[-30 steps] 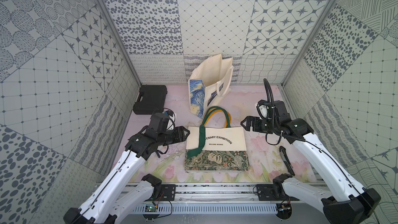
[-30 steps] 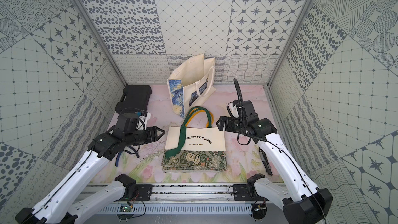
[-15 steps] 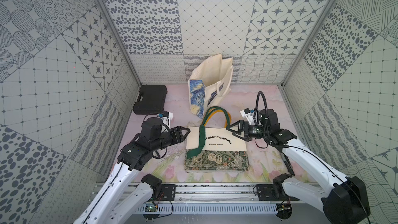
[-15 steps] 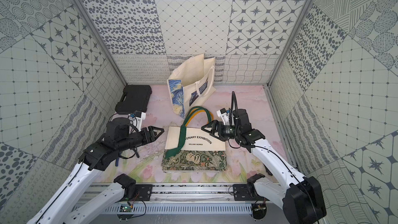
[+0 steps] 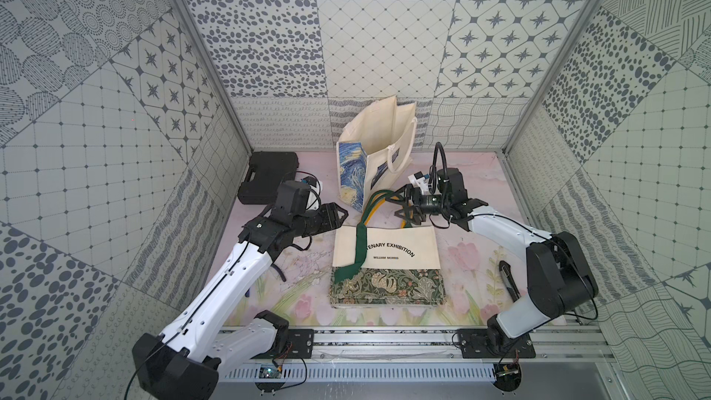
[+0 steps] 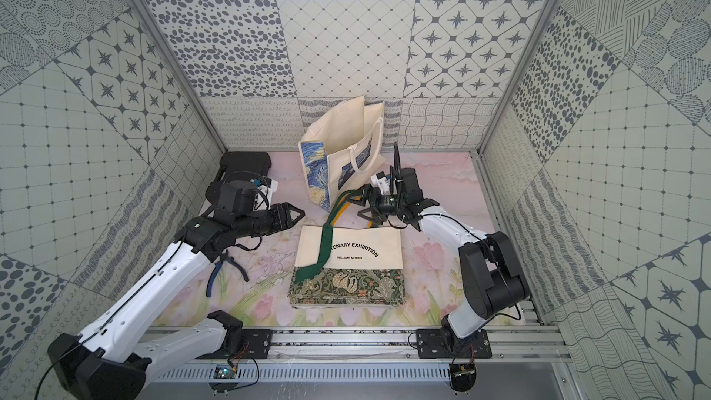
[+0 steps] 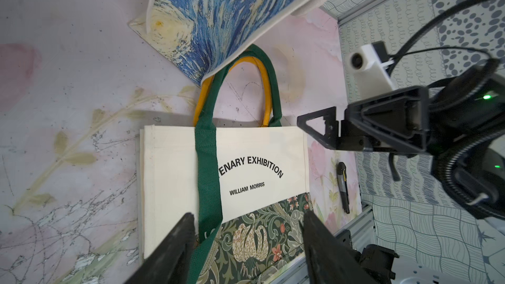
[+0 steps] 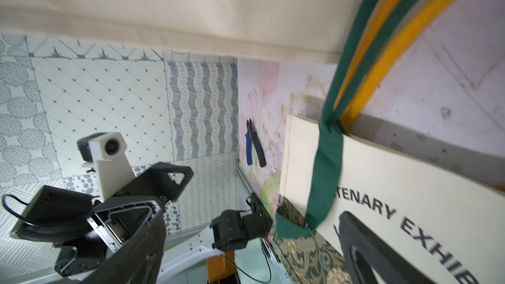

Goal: Put away the canvas bag
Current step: Pick up the canvas bag from the center of the board.

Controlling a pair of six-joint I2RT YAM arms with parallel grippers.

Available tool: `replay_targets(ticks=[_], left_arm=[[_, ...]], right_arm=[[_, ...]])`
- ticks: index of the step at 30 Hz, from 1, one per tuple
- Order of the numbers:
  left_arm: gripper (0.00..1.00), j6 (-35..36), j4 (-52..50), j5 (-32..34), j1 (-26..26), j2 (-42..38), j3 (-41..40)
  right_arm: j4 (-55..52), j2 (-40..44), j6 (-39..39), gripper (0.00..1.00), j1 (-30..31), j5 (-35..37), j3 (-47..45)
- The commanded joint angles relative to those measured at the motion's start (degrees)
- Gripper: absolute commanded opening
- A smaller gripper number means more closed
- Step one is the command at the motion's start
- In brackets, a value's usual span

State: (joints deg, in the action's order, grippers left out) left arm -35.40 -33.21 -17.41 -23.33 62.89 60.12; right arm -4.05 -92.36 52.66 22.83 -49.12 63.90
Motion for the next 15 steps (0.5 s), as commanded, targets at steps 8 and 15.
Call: replay_targets(ticks=[8, 15], left_arm=[[0.63, 5.6, 13.6, -11.8, 14.8, 23.9, 16.1], [0.62, 7.6, 20.6, -14.4, 16.7, 35.3, 26.5]], right_arm=[[-32.1, -6.5, -35.9, 0.99, 6.2, 39.7, 33.2], [-35.7, -12.0, -38.0, 0.87, 9.6, 41.0, 45.2]])
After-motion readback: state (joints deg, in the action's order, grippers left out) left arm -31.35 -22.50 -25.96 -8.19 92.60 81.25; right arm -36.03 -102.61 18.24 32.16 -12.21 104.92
